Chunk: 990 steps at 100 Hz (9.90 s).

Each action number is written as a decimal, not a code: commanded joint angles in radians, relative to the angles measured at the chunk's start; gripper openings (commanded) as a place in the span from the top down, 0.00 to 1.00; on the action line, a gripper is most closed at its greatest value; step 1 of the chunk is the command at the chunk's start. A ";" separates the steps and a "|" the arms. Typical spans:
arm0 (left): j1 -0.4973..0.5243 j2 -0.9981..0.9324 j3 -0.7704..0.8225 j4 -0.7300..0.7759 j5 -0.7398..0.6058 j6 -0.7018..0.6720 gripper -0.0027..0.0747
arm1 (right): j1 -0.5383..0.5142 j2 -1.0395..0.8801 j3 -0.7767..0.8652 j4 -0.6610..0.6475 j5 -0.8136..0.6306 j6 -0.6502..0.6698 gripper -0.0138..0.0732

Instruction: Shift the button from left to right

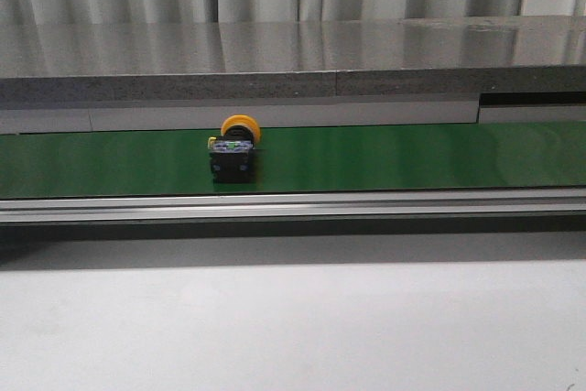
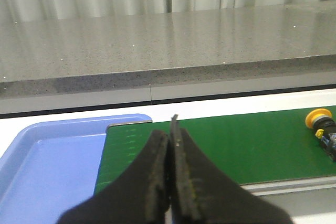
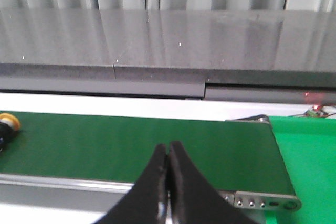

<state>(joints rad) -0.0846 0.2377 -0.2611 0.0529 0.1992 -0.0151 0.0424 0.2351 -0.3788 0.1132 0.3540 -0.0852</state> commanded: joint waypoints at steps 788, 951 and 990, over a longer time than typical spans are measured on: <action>-0.009 0.009 -0.026 -0.001 -0.079 0.000 0.99 | 0.019 0.455 -0.158 0.207 -0.240 -0.226 0.21; -0.009 0.009 -0.026 -0.001 -0.079 0.000 0.99 | 0.019 0.098 -0.043 0.232 -0.129 -0.226 0.92; -0.009 0.009 -0.026 -0.001 -0.079 0.000 0.99 | 0.038 0.051 0.040 0.060 -0.193 -0.074 0.92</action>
<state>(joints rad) -0.0846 0.2377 -0.2611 0.0529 0.2007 -0.0151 0.0719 0.3088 -0.3500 0.2626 0.2703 -0.2548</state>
